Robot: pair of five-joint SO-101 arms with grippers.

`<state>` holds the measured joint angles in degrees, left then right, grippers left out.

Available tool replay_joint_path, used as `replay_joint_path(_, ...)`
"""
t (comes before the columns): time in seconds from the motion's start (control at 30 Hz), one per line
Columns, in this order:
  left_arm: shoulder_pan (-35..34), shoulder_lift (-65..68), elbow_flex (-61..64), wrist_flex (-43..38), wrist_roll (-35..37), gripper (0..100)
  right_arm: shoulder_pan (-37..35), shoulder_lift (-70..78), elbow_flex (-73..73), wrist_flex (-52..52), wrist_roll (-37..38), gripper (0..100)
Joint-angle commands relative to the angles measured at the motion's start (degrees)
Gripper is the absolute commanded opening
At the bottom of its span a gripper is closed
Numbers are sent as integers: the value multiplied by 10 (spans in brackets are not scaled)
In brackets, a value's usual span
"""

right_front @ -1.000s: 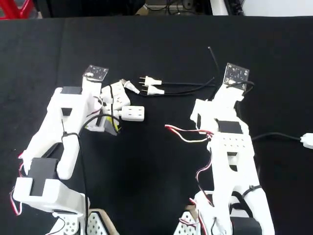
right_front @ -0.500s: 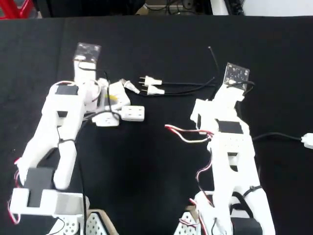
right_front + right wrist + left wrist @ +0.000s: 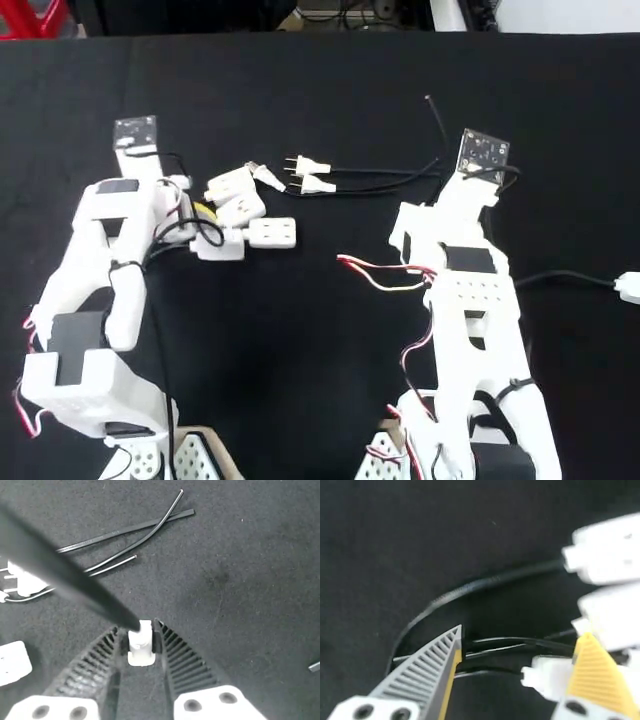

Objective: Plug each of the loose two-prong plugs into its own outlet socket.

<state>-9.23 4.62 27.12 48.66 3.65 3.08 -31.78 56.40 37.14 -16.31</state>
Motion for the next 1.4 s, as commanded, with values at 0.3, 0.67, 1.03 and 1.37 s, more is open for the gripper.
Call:
replay_joint_path(0.3,20,-195,138,65,-46,342,4,1,-30,-12,-3,11)
replay_joint_path(0.67,16,-538,336,137,-133,342,4,1,-30,-11,-2,11)
replay_joint_path(1.03,-19,-578,294,186,-209,342,4,1,-29,-10,-2,11)
replay_joint_path(1.37,160,-562,244,195,-333,342,4,1,-23,-13,-3,12)
